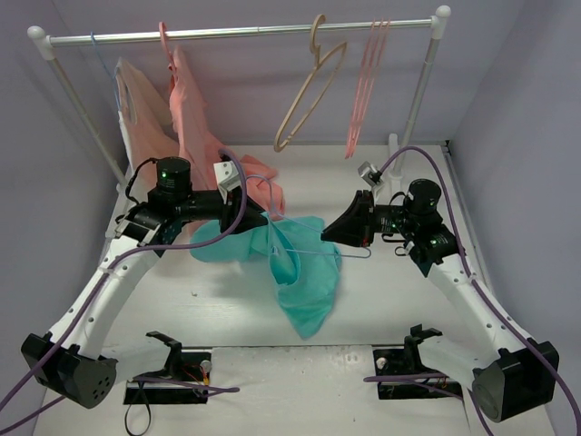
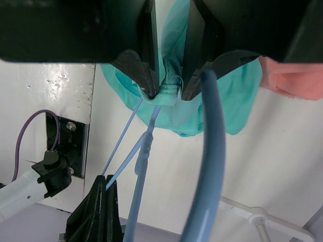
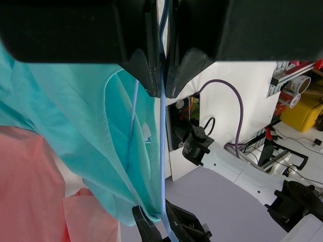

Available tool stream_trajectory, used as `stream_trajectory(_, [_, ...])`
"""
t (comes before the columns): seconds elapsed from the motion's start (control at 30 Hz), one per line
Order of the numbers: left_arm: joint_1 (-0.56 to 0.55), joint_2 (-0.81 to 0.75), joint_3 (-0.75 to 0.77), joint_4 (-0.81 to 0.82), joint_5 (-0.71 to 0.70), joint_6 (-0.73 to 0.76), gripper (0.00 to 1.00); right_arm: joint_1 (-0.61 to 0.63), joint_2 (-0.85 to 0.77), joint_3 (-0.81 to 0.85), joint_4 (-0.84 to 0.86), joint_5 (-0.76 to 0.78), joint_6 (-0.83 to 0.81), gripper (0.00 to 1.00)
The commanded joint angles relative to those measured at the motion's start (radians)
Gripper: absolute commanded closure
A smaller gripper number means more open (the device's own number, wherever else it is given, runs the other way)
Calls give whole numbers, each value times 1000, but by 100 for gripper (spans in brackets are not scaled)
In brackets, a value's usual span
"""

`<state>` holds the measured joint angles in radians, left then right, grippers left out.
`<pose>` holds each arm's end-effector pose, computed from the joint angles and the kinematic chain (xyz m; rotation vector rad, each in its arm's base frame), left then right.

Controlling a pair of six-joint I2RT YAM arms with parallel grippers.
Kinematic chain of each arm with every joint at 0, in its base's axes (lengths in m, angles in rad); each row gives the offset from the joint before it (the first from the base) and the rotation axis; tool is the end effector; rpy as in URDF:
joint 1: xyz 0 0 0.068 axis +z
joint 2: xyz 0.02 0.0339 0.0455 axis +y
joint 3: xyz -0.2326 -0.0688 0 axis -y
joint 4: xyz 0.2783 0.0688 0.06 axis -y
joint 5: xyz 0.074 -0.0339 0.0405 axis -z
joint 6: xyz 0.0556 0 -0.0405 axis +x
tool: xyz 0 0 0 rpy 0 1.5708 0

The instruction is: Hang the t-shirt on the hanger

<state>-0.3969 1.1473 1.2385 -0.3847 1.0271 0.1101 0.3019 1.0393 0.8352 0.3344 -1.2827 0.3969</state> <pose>0.2532 -0.1577 0.3809 1.1308 1.4873 -1.1449 0.2475 0.1329 0.3280 -1.0577 1.3699 1.4390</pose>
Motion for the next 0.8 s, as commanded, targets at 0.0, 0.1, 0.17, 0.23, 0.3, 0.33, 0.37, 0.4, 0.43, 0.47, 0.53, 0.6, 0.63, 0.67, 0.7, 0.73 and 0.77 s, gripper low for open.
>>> stream_trajectory(0.0, [-22,3,47,107,53,-33,77,9,10,62,115,-32,8,100])
stream_trajectory(0.1, [-30,6,53,118,48,-41,76,9,14,61,114,-29,7,100])
stream_trajectory(0.17, [-34,6,56,119,45,-44,77,11,16,58,112,-27,7,100])
stream_trajectory(0.23, [-34,5,55,118,37,-46,77,11,15,59,88,-20,-10,100])
stream_trajectory(0.3, [-34,-3,52,110,21,-38,82,11,11,65,57,-10,-35,100])
stream_trajectory(0.33, [-34,-6,49,98,11,-32,91,9,10,74,20,-1,-59,100])
stream_trajectory(0.37, [-34,-11,49,90,4,-24,97,9,7,82,-7,9,-79,98])
stream_trajectory(0.4, [-34,-18,44,84,-21,-12,100,9,7,90,-32,22,-98,93])
stream_trajectory(0.43, [-34,-23,42,78,-36,-12,100,8,7,105,-75,42,-124,90])
stream_trajectory(0.47, [-34,-29,38,72,-50,-6,100,5,7,116,-104,58,-138,86])
stream_trajectory(0.53, [-34,-47,26,63,-94,10,100,5,5,133,-168,101,-167,73])
stream_trajectory(0.6, [-34,-64,22,56,-119,26,100,5,-8,145,-199,153,-194,57])
stream_trajectory(0.63, [-34,-67,21,53,-158,28,100,2,-13,146,-224,222,-199,53])
stream_trajectory(0.67, [-34,-76,19,53,-183,28,100,2,-28,153,-235,258,-208,48])
stream_trajectory(0.7, [-34,-80,19,50,-206,33,100,2,-35,159,-262,296,-211,46])
stream_trajectory(0.73, [-34,-83,22,43,-255,33,100,-1,-41,166,-279,397,-213,44])
stream_trajectory(0.77, [-34,-86,22,37,-281,33,100,-1,-53,177,-296,445,-219,42])
